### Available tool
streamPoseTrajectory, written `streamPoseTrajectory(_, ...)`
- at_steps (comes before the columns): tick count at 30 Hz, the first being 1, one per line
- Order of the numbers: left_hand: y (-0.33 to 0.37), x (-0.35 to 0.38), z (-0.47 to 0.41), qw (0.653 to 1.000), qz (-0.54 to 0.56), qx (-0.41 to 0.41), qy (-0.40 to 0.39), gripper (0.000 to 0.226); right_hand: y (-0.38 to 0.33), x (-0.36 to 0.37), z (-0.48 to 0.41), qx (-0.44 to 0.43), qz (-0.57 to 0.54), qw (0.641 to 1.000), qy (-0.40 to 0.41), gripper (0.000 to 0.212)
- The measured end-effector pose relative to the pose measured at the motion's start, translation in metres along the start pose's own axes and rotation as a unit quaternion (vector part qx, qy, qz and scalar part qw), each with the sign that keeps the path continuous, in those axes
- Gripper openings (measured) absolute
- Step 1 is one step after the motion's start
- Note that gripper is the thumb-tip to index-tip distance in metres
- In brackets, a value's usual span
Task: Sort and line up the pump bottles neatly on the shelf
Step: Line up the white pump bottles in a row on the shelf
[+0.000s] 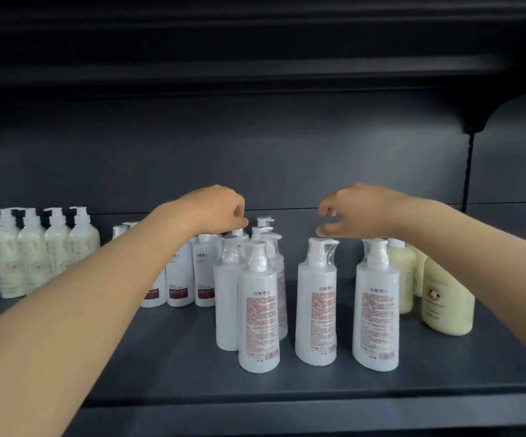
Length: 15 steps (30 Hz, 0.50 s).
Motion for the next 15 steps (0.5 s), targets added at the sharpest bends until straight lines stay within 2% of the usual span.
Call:
streamPoseTrajectory(5,0.001,0.005,-0.027,0.998,0.023,0.027,0.061,0.024,-0.008,0.012,-0.024,-0.015,-0.017,1.0,0.019,0.047)
streamPoseTrajectory(11,0.005,0.024,-0.068,0.995,-0.002,0.086,0.05,0.026,-0.023,0.016,-0.071,-0.047,-0.056,0.997,0.024,0.042)
streamPoseTrajectory(13,0.006,0.038,-0.079,0.993,0.026,0.112,0.021,0.028,-0.029,0.026,-0.086,-0.062,-0.067,0.996,0.005,0.039)
streamPoseTrajectory(15,0.008,0.058,-0.085,0.984,0.099,0.141,-0.037,0.028,-0.037,0.039,-0.096,-0.078,-0.081,0.993,-0.019,0.037)
Point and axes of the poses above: each hand's wrist, its own z-axis away from the middle knuckle, its own x-axis out of the palm, y = z × x, the point moved 9 cm from there along -z, towards the middle knuckle, and after that the axes turned 10 degrees about -x, right-handed, at the moved point
